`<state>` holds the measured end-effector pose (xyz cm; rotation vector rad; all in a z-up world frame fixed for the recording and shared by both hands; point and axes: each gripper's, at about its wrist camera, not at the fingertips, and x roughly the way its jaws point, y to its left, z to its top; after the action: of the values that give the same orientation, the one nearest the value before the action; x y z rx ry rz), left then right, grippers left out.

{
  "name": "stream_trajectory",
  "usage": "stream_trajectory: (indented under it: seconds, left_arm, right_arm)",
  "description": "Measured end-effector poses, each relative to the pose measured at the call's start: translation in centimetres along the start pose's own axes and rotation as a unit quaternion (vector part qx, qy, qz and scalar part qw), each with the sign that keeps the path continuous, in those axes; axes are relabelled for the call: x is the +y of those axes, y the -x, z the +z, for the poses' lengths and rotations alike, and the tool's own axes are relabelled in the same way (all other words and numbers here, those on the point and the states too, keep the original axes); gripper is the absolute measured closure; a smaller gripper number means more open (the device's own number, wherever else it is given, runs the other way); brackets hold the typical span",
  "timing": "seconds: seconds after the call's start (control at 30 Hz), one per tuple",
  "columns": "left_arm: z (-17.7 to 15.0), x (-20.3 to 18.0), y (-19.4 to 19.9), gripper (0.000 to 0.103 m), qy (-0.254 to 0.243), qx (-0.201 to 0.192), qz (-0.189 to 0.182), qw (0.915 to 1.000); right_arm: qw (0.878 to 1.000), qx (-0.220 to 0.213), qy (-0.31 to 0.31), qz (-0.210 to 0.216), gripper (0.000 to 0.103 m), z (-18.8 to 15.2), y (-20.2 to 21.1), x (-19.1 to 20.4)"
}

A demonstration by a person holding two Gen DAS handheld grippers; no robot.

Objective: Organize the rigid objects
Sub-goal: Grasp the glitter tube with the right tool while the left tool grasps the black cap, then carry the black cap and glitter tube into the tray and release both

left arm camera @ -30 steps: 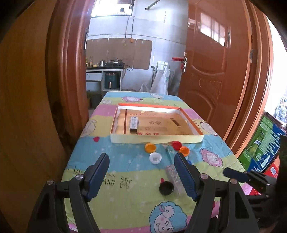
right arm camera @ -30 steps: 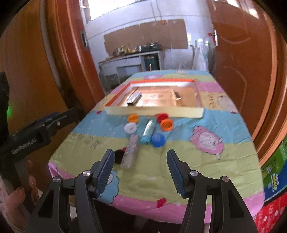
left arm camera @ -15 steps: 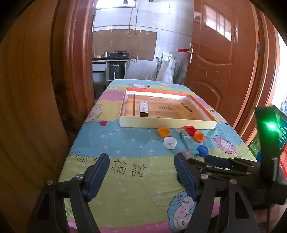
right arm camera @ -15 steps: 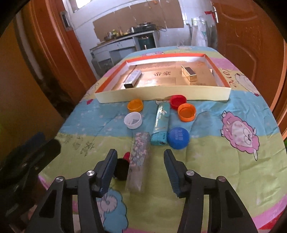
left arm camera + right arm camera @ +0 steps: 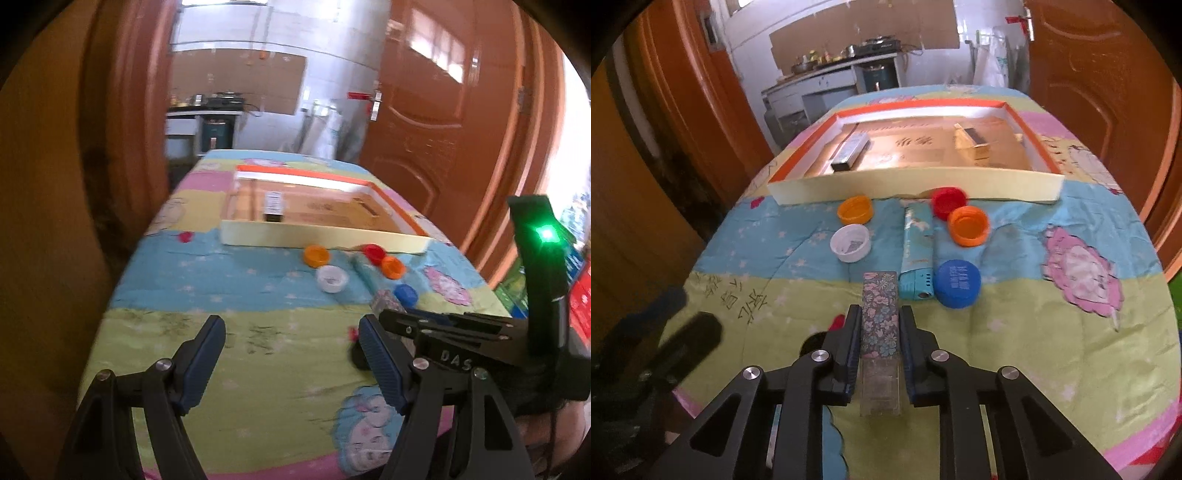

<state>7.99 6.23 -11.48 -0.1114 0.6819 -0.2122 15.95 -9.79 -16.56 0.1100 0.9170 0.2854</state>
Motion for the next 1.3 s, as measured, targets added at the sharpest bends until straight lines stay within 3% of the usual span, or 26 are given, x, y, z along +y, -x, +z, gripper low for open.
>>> stream_trajectory:
  seconds: [0.2,0.43,0.6,0.63,1.3]
  left_arm:
    - [-0.5,-4.0,-1.7,0.029,-0.052,0.024,-0.035,0.9978]
    - [-1.3,-6.2,-4.8,0.032,-0.077,0.063,-0.011,0.995]
    - [-1.6,-5.5,-6.0,0.071,-0.065,0.076,0.017,0.9949]
    - [-1.6,-5.4,-6.0,0.073,-0.068,0.075,0.026,0.9945]
    - [0.9,-4.6,-3.6,0.073,-0.032,0.044,0.02,0.9983]
  right_arm:
    - [0.999,-0.042,-0.016,-0.025,0.083,-0.7,3.8,-3.1]
    - [0.997,-0.058,-0.041,-0.029,0.083,-1.3,5.3,-5.7]
    - [0.996,-0.06,-0.053,-0.029,0.083,-1.6,5.5,-6.7]
    - [0.996,-0.059,-0.054,-0.029,0.083,-1.6,5.4,-6.8]
    - [0.997,-0.066,-0.021,-0.017,0.083,-1.3,5.4,-6.8]
